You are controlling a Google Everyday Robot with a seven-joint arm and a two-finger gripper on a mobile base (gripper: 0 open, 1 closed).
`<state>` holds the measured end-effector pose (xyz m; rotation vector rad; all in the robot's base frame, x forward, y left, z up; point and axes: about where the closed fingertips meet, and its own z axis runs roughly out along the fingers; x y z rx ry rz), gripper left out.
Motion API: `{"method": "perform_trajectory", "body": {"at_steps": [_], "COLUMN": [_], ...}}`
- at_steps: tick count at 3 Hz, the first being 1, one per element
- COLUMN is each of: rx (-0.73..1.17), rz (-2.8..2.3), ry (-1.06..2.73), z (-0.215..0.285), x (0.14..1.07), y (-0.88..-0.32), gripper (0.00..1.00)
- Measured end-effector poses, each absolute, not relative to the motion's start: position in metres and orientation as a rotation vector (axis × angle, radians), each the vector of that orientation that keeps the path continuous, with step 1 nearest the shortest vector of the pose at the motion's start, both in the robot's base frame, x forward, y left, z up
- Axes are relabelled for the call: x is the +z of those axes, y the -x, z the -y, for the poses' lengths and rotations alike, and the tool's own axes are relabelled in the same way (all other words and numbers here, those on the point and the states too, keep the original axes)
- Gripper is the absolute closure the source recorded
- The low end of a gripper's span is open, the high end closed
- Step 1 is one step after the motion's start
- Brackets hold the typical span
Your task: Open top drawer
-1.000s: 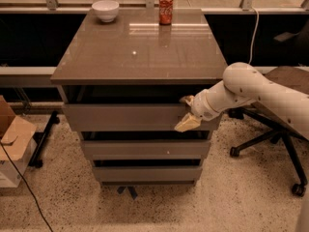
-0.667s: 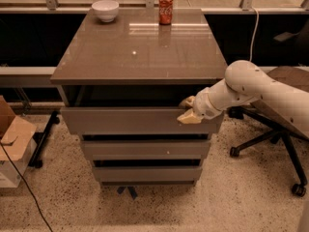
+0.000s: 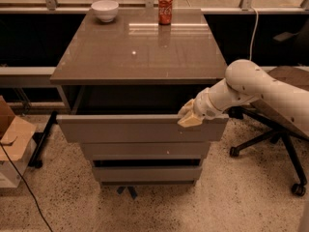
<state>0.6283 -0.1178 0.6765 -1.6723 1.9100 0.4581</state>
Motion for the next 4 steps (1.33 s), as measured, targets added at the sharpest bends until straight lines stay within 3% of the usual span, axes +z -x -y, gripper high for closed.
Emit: {"method": "perform_trajectory", "body": {"at_steps": [2, 3, 4], "rx": [0.456, 0.434, 0.423], "rz": [-1.912, -1.932, -2.022], "ry": [1.701, 1.763, 1.842], "z": [0.116, 0.114, 0.122], "x": [0.676, 0.671, 0.65], "y": [-0.626, -0.614, -0.587], "gripper": [0.01, 0.0, 0.1]}}
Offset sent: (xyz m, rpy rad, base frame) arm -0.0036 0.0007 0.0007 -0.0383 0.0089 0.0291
